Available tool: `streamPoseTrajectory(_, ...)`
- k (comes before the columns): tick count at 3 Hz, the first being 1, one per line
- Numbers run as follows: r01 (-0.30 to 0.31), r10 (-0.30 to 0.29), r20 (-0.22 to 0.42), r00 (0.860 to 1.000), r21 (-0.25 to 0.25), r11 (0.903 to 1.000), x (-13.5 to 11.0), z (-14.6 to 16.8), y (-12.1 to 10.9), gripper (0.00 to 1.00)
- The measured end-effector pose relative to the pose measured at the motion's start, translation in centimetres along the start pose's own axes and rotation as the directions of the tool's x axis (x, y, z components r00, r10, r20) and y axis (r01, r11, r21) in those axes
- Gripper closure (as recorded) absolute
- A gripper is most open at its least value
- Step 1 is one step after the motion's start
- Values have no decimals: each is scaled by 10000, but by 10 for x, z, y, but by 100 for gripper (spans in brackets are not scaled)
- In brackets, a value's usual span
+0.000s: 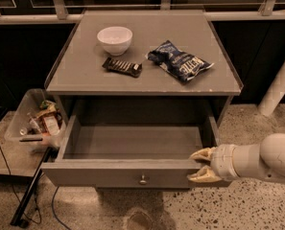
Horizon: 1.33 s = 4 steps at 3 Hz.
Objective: Open top drawer
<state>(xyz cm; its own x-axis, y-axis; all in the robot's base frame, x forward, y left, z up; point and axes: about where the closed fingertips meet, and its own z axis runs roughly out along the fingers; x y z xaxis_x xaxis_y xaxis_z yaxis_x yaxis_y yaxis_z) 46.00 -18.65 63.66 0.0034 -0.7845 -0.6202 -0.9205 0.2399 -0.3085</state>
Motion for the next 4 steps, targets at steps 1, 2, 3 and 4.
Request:
streamPoseTrajectory(1,-13,13,13,10000,3,10000,2,-3,8,100)
streamPoseTrajectory(2,-12,12,13,10000,4,10000,0,-4,8,100)
streamPoseTrajectory(3,-74,74,19,10000,31,10000,2,-6,17,100)
streamPoseTrajectory(4,-74,74,19,10000,31,10000,1,-8,16,100)
